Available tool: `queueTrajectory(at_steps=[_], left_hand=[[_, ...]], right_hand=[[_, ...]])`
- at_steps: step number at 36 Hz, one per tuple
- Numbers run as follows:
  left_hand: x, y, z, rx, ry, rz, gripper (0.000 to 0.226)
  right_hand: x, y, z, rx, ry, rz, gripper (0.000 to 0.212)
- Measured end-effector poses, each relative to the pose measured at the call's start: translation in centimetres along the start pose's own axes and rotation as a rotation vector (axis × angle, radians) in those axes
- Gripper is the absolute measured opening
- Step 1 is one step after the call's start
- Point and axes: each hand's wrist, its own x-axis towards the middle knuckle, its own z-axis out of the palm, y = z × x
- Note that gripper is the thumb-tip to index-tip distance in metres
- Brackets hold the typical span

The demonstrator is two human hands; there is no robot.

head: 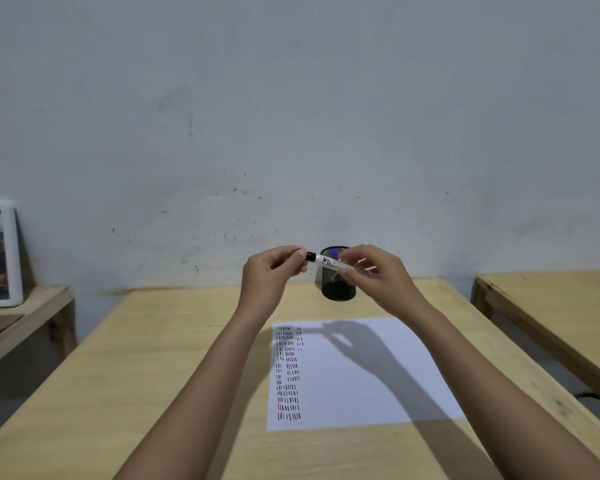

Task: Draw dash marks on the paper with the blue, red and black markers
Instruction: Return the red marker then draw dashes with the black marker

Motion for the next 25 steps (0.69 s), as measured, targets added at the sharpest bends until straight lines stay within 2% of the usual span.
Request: queueTrajectory(at_steps=[5, 12, 15, 18, 25], left_hand=[[0.1, -0.7, -0.7, -0.125, 0.049, -0.062, 0.015], [-0.2, -2.2, -0.6, -0.209, 0.065, -0.11, 0.011], [-0.4, -2.8, -0.4, -0.201, 0.047, -0.128, 0.01], [-0.5, -3.4, -0.2, -0.112, 0.021, -0.113, 0.011], [-0.2, -3.7, -0.1, 0.163, 0.05, -0.061, 0.016]], right_hand=[[-0.7, 1.1, -0.5, 0.285, 0.14, 0.199, 0.019], [-1.7, 1.2, 2.5, 1.182, 0.262, 0.481, 0.01], [-1.6, 1.1, 3.9, 1.471, 0.311, 0.541, 0.012], [-1.4, 0.9, 4.9, 1.541, 0.321, 0.557, 0.015], [-1.1, 0.9, 6.1, 1.346, 0.361, 0.5, 0.021]])
